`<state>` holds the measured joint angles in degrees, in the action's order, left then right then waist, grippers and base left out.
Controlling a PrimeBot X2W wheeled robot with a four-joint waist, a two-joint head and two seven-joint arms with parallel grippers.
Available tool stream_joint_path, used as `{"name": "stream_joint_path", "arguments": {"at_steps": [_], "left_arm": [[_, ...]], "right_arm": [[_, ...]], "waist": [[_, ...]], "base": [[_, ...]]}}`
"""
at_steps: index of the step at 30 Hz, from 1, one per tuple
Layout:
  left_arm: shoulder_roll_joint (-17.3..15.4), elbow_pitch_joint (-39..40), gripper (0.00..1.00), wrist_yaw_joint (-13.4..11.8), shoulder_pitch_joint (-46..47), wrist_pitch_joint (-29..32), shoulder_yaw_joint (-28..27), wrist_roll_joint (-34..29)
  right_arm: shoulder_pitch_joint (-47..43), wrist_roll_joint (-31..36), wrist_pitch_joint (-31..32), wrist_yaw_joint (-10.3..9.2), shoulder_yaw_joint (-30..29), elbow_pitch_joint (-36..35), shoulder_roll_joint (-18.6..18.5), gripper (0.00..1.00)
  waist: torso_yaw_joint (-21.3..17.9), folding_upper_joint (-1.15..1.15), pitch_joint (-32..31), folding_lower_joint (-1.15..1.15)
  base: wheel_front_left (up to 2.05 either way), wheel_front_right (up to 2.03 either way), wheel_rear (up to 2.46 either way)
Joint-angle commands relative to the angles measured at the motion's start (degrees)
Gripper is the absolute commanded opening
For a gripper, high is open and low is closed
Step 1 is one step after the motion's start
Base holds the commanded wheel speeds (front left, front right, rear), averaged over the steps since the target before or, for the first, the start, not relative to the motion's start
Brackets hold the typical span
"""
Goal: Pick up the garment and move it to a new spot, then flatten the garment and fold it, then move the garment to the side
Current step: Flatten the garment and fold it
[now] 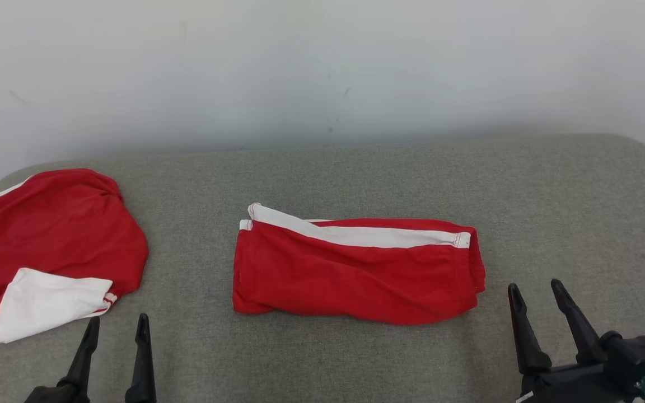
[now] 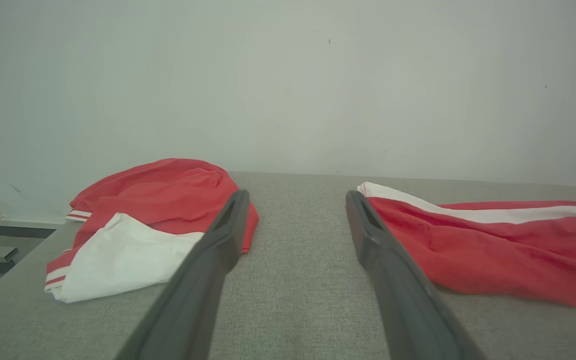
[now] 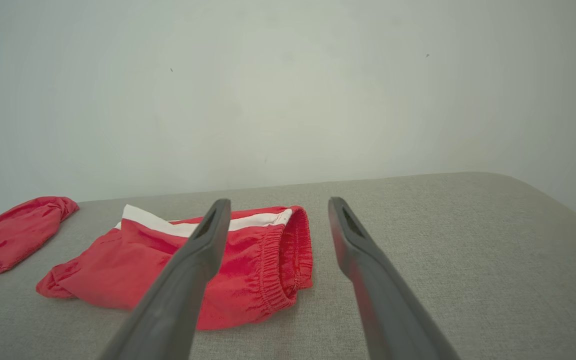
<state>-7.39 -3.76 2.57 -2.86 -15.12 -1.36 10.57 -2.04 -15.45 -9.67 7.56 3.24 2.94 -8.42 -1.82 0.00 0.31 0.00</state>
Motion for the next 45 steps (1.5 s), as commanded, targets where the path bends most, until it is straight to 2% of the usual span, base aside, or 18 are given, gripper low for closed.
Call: {"name": "stream_joint_path", "arguments": {"at_steps": [1, 12, 21, 27, 33, 42, 43, 44, 45], "left_arm": [[0.4, -0.1, 1.0, 0.2, 0.2, 0.0, -0.1, -0.4], [2.0, -1.5, 1.0, 1.3, 3.9, 0.0, 1.2, -1.3], [3.2, -2.6, 1.0, 1.8, 7.3, 0.0, 2.3, -1.9], [3.7, -3.3, 1.0, 2.0, 9.0, 0.0, 2.5, -2.1], [3.9, -4.0, 1.0, 2.4, 9.8, 0.0, 2.6, -2.2], [4.3, -5.0, 1.0, 2.7, 10.2, 0.0, 2.9, -2.3], [4.3, -5.2, 1.0, 2.8, 10.2, 0.0, 2.8, -2.3], [4.3, -5.3, 1.0, 2.9, 10.2, 0.0, 2.7, -2.3], [4.3, -5.4, 1.0, 2.9, 10.2, 0.0, 2.7, -2.3]], "right_arm": [[1.4, -0.3, -0.4, -0.16, 0.4, 0.4, -0.9, 1.0], [13.7, 0.0, 1.7, -0.16, 2.0, 9.2, -5.0, 1.0], [22.0, 1.0, 0.3, -0.16, 4.7, 24.0, -7.1, 1.0], [26.1, 0.1, -1.4, -0.16, 6.1, 34.6, -7.0, 1.0], [28.9, -1.7, -2.5, -0.16, 6.5, 42.5, -6.3, 1.0], [29.9, -8.2, -4.0, -0.16, 8.5, 49.9, -4.4, 1.0], [30.1, -9.2, -4.0, -0.15, 9.1, 50.2, -4.3, 0.78], [30.4, -10.0, -4.1, -0.15, 9.7, 50.4, -4.1, 0.24], [30.7, -11.0, -4.1, -0.15, 10.4, 50.5, -4.0, 0.0]], "waist": [[0.1, 0.0, 0.4, 0.0], [3.1, 0.0, 5.2, 0.0], [6.3, 0.0, 9.4, 0.0], [7.7, 0.0, 10.6, 0.0], [8.2, 0.0, 10.7, 0.0], [9.0, 0.0, 10.1, 0.0], [9.0, 0.0, 10.1, 0.0], [9.0, 0.0, 10.2, 0.0], [8.9, 0.0, 10.2, 0.0]], "base": [[0.0, 0.0, 0.0], [0.0, 0.0, 0.0], [0.0, 0.0, 0.0], [0.0, 0.0, 0.0], [0.0, 0.0, 0.0], [0.0, 0.0, 0.0], [0.0, 0.0, 0.0], [0.0, 0.0, 0.0], [0.0, 0.0, 0.0]]}}
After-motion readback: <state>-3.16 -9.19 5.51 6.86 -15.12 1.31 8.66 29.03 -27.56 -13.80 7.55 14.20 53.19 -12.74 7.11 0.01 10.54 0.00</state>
